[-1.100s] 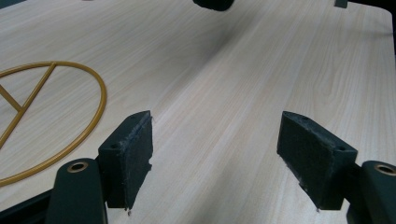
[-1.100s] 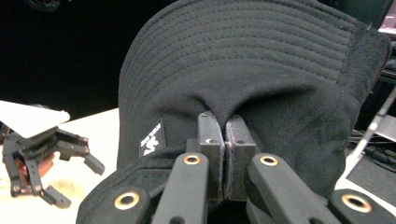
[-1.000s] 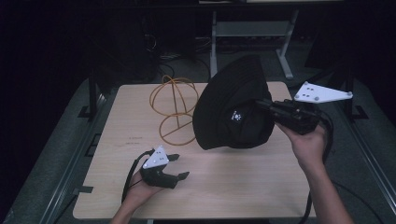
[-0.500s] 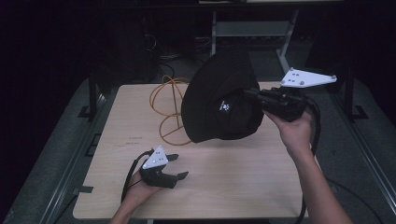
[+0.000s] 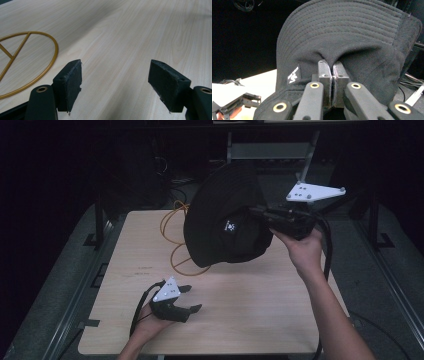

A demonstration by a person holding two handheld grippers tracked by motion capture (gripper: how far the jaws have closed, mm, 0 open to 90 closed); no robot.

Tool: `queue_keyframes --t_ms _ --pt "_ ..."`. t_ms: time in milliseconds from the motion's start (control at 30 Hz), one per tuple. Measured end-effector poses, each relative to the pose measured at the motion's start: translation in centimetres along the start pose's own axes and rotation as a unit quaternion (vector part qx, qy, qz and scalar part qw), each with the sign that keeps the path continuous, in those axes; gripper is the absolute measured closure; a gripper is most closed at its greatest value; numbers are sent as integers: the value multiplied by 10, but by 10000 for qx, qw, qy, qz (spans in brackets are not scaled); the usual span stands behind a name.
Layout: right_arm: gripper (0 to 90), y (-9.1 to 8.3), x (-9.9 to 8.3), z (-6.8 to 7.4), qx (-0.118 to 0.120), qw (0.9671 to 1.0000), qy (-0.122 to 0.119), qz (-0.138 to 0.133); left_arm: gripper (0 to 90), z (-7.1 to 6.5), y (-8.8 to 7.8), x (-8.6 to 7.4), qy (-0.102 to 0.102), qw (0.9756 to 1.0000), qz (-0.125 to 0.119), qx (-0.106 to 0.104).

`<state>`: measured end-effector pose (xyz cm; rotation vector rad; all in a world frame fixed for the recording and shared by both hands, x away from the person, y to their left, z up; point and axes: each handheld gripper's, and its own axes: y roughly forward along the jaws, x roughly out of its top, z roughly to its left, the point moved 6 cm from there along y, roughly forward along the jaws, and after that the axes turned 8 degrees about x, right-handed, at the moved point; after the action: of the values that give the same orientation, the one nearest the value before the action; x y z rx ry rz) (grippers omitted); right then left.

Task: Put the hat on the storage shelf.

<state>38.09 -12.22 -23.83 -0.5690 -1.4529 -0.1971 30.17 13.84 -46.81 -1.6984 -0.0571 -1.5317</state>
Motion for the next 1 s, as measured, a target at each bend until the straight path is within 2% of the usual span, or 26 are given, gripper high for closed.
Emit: queue_keyframes --t_ms 433,500,733,1000 --pt "871 30 18 4 181 9998 -62 -12 266 0 0 1 21 10000 -40 2" --pt "871 34 21 5 197 9998 -74 -25 265 -1 0 0 -101 9999 -40 -24" --pt "871 45 30 7 248 9996 -77 -72 266 0 1 0 -35 10000 -44 1" --pt "871 64 39 3 322 9994 18 -114 267 0 2 -1 -15 10000 -33 13"
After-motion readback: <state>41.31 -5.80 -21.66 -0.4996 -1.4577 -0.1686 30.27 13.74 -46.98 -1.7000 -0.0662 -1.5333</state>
